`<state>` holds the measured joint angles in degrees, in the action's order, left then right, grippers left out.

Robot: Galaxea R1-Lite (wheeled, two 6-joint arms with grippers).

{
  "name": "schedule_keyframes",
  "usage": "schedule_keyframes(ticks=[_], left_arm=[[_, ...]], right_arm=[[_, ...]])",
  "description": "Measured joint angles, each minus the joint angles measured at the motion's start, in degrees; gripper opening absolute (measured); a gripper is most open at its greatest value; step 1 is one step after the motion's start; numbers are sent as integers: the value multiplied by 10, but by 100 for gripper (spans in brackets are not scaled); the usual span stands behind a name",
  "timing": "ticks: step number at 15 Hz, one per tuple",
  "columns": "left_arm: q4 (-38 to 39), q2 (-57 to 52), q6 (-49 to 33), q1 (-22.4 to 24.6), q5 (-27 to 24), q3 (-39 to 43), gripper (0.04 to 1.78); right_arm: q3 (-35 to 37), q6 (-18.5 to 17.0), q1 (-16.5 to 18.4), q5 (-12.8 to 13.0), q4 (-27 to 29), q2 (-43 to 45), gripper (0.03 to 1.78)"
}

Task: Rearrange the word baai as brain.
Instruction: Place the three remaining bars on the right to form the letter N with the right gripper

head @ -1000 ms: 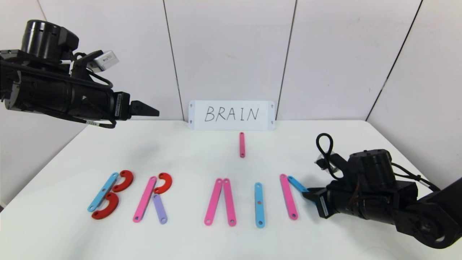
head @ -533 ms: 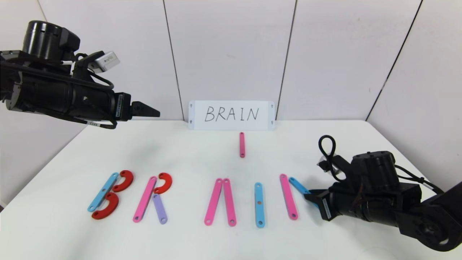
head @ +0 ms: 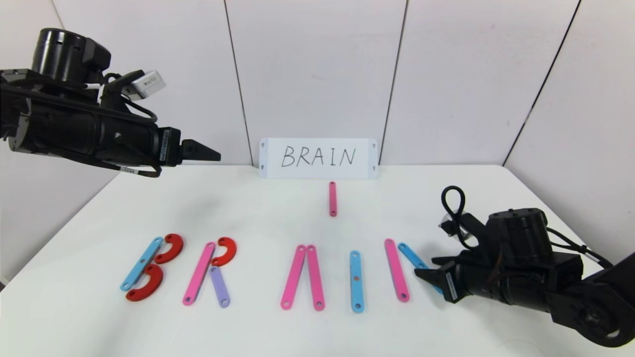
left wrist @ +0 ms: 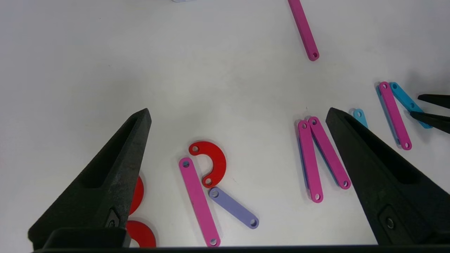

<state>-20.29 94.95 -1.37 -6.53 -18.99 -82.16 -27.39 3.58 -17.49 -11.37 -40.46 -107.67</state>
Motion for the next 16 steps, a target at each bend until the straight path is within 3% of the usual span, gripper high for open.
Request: schedule_keyframes(ticks=[3, 6, 13, 16], left_arm=[[0, -1, 0, -2, 0, 1, 174], [1, -1, 0, -3, 0, 3, 174], [1, -3, 0, -6, 0, 4, 174], [1, -3, 0, -7, 0, 4, 174]], right_arm=[[1, -1, 5, 0, -2, 1, 138], [-1, -3, 12, -1, -2, 5, 166], [-51, -9, -3, 7, 14, 12, 173], [-92, -10, -32, 42, 47, -1, 173]])
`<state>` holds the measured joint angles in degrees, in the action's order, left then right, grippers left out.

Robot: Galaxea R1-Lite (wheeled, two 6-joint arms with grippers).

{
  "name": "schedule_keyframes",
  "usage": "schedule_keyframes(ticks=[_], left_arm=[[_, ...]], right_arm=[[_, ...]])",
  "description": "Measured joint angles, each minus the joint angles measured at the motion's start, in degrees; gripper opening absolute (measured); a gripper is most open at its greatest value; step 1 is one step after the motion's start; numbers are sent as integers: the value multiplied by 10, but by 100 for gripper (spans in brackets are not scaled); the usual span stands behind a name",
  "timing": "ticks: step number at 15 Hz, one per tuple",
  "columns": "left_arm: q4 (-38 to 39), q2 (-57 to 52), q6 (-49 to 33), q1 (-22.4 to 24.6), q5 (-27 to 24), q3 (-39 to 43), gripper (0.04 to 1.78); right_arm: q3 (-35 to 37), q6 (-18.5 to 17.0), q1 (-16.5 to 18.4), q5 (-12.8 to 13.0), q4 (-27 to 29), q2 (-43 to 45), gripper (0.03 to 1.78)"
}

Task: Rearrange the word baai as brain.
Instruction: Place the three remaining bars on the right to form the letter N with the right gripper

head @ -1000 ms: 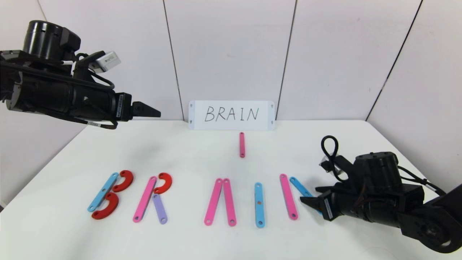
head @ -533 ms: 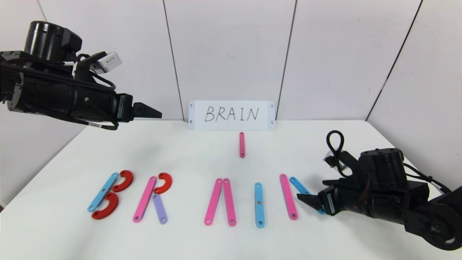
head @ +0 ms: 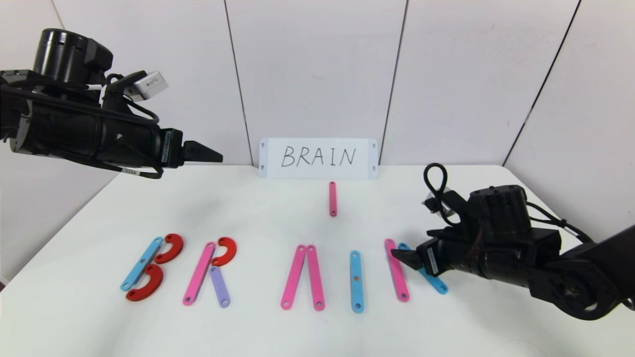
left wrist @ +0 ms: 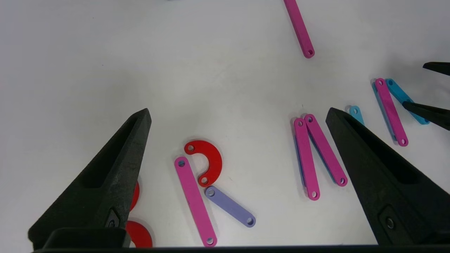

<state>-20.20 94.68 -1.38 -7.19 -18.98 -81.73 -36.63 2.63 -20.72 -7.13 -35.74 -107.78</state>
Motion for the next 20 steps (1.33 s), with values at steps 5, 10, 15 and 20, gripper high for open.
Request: schedule_keyframes(ticks=[5, 10, 15, 20], left_arm=[[0, 0, 0, 0, 0, 0, 174], [0, 0, 0, -2, 0, 0, 174], [0, 0, 0, -2, 0, 0, 174], [0, -2, 0, -2, 0, 0, 174]], right_arm=[[-59, 0, -18, 32, 46, -37, 173], [-80, 1, -18, 44, 50, -61, 173], [-75, 3, -17, 44, 50, -66, 173], [-59, 5, -10, 44, 50, -57, 173]])
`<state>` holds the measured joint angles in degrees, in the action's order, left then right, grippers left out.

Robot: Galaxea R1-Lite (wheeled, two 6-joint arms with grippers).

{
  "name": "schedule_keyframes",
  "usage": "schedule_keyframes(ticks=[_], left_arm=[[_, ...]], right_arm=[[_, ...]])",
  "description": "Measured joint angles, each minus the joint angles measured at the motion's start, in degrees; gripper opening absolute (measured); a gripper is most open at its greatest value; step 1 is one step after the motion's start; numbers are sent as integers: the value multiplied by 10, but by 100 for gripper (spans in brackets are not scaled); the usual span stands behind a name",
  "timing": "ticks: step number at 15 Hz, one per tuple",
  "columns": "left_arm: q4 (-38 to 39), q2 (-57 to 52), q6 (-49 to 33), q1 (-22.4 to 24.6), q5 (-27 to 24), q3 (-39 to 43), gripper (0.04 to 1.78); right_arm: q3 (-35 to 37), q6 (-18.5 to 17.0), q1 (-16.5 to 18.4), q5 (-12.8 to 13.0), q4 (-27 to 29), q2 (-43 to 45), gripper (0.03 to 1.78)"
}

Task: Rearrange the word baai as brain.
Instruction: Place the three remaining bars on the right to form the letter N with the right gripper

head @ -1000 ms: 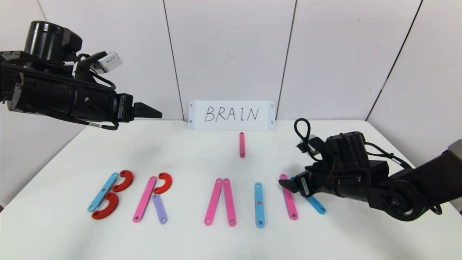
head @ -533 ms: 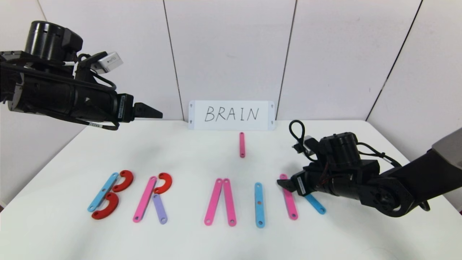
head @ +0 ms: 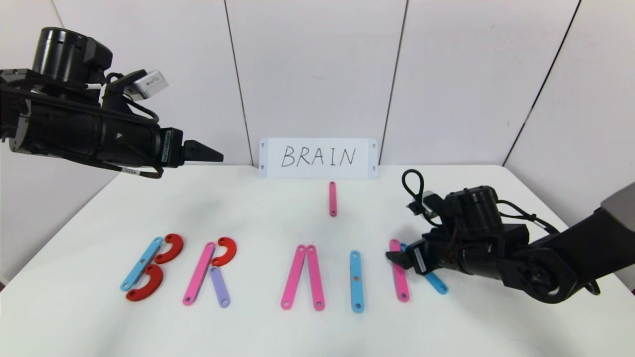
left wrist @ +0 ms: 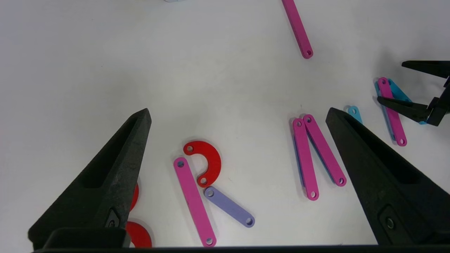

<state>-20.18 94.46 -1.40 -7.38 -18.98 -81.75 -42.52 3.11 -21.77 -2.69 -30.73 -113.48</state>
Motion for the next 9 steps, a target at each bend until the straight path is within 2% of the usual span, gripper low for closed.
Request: schedule_keyframes(ticks=[9], left_arm=[[-1, -4, 0, -1, 0, 1, 174]], right_arm=[[-7, -1, -9, 0, 3, 13, 173]])
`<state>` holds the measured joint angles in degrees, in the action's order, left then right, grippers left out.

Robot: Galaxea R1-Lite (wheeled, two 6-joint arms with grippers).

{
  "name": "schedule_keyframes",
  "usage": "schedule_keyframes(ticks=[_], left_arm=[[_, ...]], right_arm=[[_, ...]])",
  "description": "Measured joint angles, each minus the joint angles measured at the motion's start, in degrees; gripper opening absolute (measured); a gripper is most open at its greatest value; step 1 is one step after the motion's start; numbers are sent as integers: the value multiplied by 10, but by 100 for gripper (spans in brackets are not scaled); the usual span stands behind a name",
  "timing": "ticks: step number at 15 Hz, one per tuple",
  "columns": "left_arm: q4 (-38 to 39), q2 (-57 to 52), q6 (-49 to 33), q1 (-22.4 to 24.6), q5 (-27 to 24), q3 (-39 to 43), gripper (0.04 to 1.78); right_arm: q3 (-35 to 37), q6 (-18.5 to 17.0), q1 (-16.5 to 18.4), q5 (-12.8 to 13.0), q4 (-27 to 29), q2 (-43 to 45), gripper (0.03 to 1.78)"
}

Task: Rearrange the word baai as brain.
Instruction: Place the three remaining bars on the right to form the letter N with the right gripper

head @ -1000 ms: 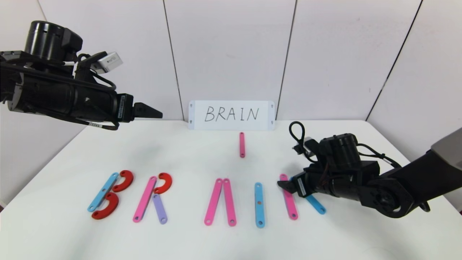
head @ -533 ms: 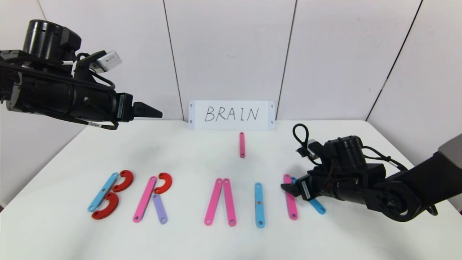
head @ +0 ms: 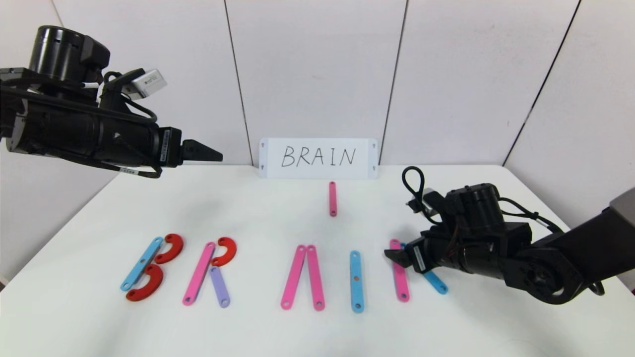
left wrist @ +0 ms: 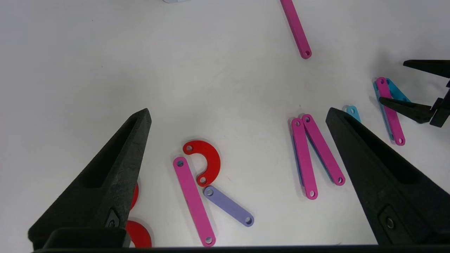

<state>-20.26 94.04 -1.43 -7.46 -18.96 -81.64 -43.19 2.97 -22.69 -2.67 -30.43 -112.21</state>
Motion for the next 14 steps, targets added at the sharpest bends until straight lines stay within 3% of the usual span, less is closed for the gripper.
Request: schedule_keyframes(ticks=[3, 8, 14], left_arm=[[0, 0, 0, 0, 0, 0, 174], [0, 0, 0, 0, 0, 0, 174], [1, 1, 0, 0, 0, -1, 174]], right_arm=[[-64, -2, -9, 14, 49, -2, 173], [-274, -34, -40, 43, 170, -45, 173], [-488, -79, -76, 83, 230, -173, 173]])
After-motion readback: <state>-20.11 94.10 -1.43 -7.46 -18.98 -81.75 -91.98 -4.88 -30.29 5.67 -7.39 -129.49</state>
